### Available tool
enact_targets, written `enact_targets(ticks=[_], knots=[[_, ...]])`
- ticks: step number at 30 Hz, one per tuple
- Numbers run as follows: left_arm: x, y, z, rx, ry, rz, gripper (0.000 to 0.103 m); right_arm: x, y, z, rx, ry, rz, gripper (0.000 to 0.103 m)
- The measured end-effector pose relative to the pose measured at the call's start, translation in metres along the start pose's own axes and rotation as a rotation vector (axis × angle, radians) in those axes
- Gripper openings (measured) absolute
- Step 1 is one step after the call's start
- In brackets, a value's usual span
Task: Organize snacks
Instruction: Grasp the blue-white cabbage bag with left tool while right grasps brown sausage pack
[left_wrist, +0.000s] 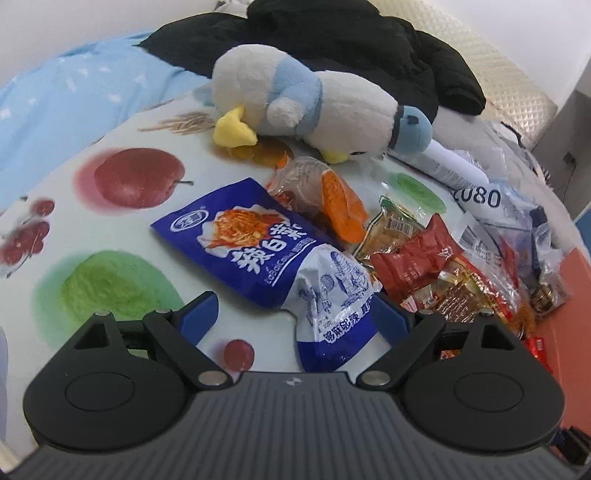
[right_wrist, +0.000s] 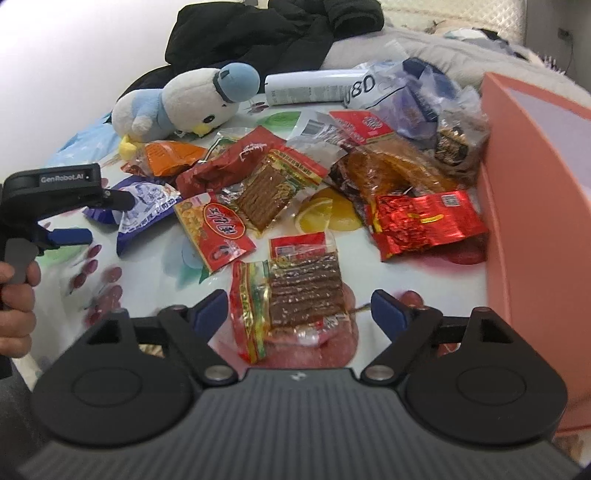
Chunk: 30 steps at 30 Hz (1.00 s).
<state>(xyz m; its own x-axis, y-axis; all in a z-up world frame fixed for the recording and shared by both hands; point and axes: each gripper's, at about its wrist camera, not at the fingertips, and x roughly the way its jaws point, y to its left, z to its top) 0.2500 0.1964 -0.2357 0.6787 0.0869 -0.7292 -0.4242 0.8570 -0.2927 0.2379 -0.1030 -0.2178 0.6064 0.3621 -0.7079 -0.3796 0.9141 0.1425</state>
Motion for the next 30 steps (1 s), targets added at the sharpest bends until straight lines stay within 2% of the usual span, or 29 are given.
enact_targets(ticks=[5, 7, 9, 10, 12, 13, 14, 21, 24, 30], knots=[[0.011, -0.003, 0.002, 0.021, 0.000, 0.020, 0.083, 0.016, -0.004, 0.004, 0.007, 0.021, 0.004, 0.085], [0.013, -0.004, 0.003, 0.028, -0.002, 0.023, 0.076, 0.020, -0.004, 0.004, -0.005, 0.033, 0.012, 0.079], [0.014, -0.006, 0.004, 0.037, -0.001, 0.030, 0.063, 0.020, -0.004, 0.005, -0.013, 0.034, 0.033, 0.070], [0.015, -0.007, 0.004, 0.046, 0.000, 0.035, 0.061, 0.020, -0.003, 0.005, -0.018, 0.036, 0.042, 0.069], [0.015, -0.006, 0.004, 0.047, 0.003, 0.029, 0.049, 0.019, -0.001, 0.004, -0.042, 0.035, 0.031, 0.057], [0.014, -0.005, 0.004, 0.046, 0.006, 0.027, 0.046, 0.018, 0.000, 0.004, -0.048, 0.036, 0.029, 0.055], [0.014, -0.005, 0.003, 0.047, 0.009, 0.025, 0.040, 0.017, 0.000, 0.004, -0.045, 0.036, 0.031, 0.055], [0.000, -0.004, -0.009, 0.055, 0.039, -0.035, 0.019, 0.006, 0.004, -0.003, -0.054, 0.040, 0.026, 0.055], [-0.011, -0.006, -0.017, 0.072, 0.049, -0.058, 0.015, -0.002, 0.005, -0.010, -0.054, 0.041, 0.018, 0.055], [-0.039, -0.009, -0.040, 0.113, 0.077, -0.106, 0.013, -0.021, 0.004, -0.026, -0.055, 0.045, -0.007, 0.055]])
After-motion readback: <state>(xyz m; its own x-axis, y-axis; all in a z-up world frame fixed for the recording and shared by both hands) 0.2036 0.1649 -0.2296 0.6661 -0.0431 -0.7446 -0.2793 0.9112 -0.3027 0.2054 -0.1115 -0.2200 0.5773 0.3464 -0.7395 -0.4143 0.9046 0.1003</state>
